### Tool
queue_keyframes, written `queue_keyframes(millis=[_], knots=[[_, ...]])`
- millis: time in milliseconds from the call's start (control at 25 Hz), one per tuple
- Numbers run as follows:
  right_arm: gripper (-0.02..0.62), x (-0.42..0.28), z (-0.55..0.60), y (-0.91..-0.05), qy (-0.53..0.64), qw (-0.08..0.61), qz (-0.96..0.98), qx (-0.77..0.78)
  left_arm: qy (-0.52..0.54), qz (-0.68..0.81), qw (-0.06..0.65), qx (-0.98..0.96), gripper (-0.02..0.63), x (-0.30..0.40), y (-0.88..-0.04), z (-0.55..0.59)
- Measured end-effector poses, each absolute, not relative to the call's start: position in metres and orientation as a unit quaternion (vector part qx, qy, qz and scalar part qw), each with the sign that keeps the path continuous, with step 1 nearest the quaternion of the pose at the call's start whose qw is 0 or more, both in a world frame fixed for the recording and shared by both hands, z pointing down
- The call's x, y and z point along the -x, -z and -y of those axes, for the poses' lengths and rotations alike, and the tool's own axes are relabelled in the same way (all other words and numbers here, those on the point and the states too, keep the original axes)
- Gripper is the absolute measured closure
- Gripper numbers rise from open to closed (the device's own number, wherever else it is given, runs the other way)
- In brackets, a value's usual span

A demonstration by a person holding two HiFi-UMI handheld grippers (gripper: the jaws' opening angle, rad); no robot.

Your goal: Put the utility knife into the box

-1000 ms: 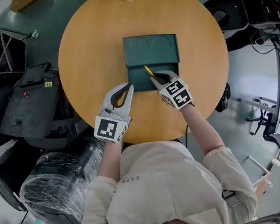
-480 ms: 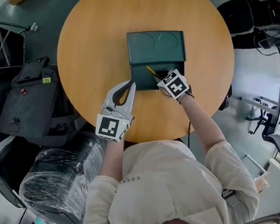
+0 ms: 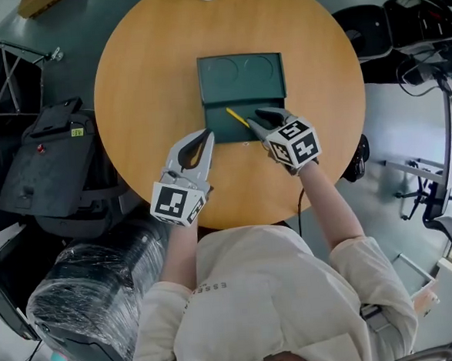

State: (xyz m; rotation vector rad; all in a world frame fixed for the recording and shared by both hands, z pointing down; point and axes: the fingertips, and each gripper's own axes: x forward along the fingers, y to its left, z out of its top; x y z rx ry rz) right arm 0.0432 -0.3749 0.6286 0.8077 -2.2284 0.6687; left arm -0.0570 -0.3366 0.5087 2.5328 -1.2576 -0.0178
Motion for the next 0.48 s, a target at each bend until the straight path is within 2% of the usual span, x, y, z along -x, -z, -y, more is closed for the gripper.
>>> queue_keyframes(millis=[160, 280, 480], knots=[[0.498, -0.056, 0.371, -0.554, -0.194, 0.246, 0.879, -0.358, 0.019, 0.443, 0.129, -0.887, 0.591, 0.049, -0.474, 0.329], [0.602, -0.064, 0.358, -0.501, -0.131, 0.186, 0.894, -0.387, 0.039, 0.443, 0.109, -0.889, 0.591, 0.042, -0.441, 0.32], [0.603, -0.08, 0.326, -0.454, -0.091, 0.136, 0.901, -0.402, 0.044, 0.438, 0.057, -0.896, 0.591, 0.023, -0.399, 0.294]])
